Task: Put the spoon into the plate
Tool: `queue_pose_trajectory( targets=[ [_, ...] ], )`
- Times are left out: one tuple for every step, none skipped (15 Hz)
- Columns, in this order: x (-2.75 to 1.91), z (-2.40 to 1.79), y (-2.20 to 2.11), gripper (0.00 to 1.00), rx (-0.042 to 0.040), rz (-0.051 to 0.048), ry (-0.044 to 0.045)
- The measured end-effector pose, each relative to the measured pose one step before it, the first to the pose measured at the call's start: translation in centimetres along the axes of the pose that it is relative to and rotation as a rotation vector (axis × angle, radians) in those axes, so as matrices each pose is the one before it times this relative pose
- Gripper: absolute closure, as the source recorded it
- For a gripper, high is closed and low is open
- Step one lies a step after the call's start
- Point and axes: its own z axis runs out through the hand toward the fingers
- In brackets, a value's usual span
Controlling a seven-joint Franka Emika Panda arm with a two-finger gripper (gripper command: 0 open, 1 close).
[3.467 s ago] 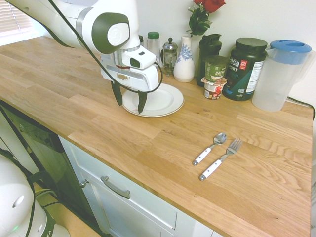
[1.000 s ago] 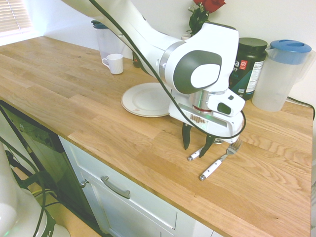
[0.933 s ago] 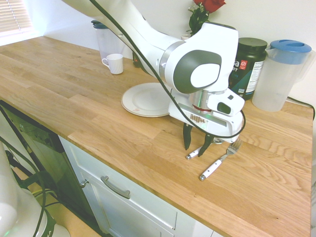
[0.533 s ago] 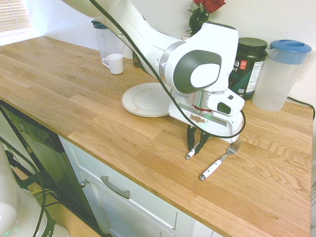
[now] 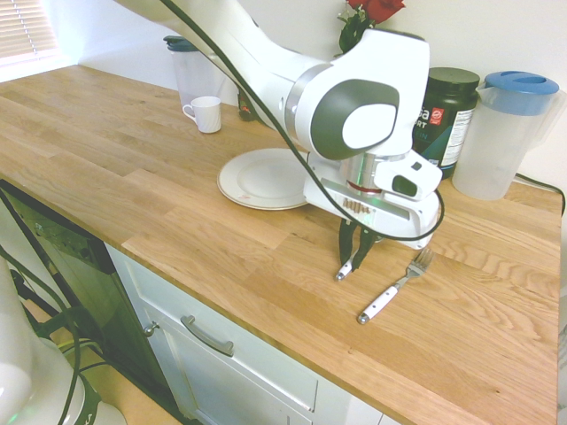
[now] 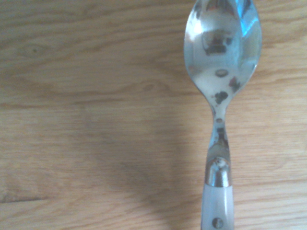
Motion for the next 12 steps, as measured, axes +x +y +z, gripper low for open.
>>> queue_pose_trajectory(
  targets=[
    [-0.383, -1.685, -0.059, 1.00, 0.01498, -0.00822, 0.01266],
    [-0.677, -1.992, -0.454, 1.00, 0.01670, -0.01603, 0.01376],
    [-0.885, -1.758, -0.991, 1.00, 0.01594, -0.02367, 0.01226],
    [-1.137, -1.489, -1.724, 1.00, 0.01581, -0.03613, 0.01182],
    [-1.246, -1.009, -2.374, 1.00, 0.01538, -0.04210, 0.00957],
    [-1.244, -0.389, -2.486, 1.00, 0.00995, -0.04020, 0.00402],
    [-1.246, -0.077, -2.465, 1.00, 0.01047, -0.03873, -0.00323],
    [-1.065, 0.007, -2.203, 1.00, 0.00974, -0.03416, -0.00129],
    [-0.818, 0.093, -1.965, 1.00, 0.00634, -0.02372, 0.00345],
    [-0.550, 0.187, -1.459, 1.00, 0.00013, -0.01392, 0.00351],
    [-0.317, 0.479, -1.104, 1.00, -0.00272, -0.00762, -0.00072],
    [-0.194, 0.777, -0.815, 1.00, -0.00401, -0.00511, -0.00396]
  ],
)
